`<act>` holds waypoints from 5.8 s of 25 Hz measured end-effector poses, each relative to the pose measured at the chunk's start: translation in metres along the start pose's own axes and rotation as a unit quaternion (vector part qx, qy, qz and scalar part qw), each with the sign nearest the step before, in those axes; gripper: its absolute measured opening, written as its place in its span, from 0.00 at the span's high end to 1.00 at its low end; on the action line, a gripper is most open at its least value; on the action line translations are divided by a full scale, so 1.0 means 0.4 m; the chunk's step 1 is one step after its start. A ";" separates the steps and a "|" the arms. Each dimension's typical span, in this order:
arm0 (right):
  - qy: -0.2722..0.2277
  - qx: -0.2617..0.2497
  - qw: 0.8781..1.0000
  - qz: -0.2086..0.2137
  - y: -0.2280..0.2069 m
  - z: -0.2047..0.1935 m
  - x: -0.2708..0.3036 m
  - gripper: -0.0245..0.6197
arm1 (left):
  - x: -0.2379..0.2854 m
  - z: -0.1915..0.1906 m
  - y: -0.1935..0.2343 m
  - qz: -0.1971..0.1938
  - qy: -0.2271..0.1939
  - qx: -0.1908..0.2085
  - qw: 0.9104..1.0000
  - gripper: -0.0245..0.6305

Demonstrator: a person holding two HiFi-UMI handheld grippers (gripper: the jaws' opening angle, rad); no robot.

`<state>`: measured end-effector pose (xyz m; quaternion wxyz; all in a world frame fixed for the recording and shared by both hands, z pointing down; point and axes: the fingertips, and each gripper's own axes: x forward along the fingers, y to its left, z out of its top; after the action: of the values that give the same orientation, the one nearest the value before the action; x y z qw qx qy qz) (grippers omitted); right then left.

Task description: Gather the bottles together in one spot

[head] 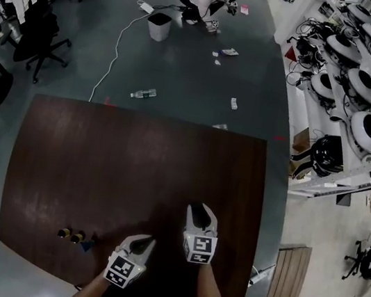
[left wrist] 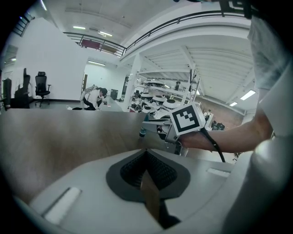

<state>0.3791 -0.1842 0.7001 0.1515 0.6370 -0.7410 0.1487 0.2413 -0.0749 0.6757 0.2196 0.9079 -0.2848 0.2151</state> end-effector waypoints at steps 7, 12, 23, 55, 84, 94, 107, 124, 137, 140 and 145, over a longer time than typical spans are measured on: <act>-0.013 -0.007 1.000 0.000 0.026 0.047 -0.054 0.76 | -0.030 0.014 -0.012 -0.003 -0.017 0.011 1.000 0.96; -0.018 -0.012 1.000 -0.004 0.052 0.080 -0.109 0.76 | -0.074 0.033 -0.013 -0.002 -0.031 0.023 0.999 0.96; -0.038 -0.015 0.999 -0.009 0.134 0.119 -0.229 0.76 | -0.167 0.025 -0.003 0.004 -0.053 0.025 0.998 0.96; -0.045 -0.065 0.988 0.133 0.681 0.033 -0.302 0.77 | -0.510 -0.142 0.147 0.069 -0.069 -0.006 0.995 0.96; -0.025 -0.054 0.982 0.180 0.789 -0.113 -0.215 0.77 | -0.512 -0.254 0.228 0.097 -0.079 -0.016 0.992 0.96; -0.020 -0.052 0.983 0.176 0.796 -0.143 -0.210 0.77 | -0.520 -0.256 0.247 0.098 -0.077 -0.015 0.992 0.96; -0.024 -0.052 0.984 0.171 0.792 -0.160 -0.211 0.76 | -0.514 -0.281 0.246 0.097 -0.072 -0.013 0.993 0.96; -0.017 -0.036 0.986 0.165 0.772 -0.174 -0.236 0.58 | -0.524 -0.291 0.234 0.097 -0.064 -0.017 0.993 0.96; -0.029 -0.034 0.984 0.173 0.789 -0.079 -0.321 0.96 | -0.588 -0.206 0.218 0.097 -0.081 -0.007 0.992 0.96; -0.037 -0.033 0.983 0.177 0.797 -0.033 -0.337 0.96 | -0.603 -0.189 0.205 0.095 -0.081 -0.001 0.992 0.96; -0.049 -0.043 0.980 0.187 0.811 0.019 -0.365 0.96 | -0.636 -0.149 0.191 0.098 -0.089 0.008 0.991 0.96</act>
<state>0.0788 -0.0095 0.6239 0.1116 0.4868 -0.8592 0.1112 -0.0107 0.0071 0.6140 0.1638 0.8928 -0.3895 0.1562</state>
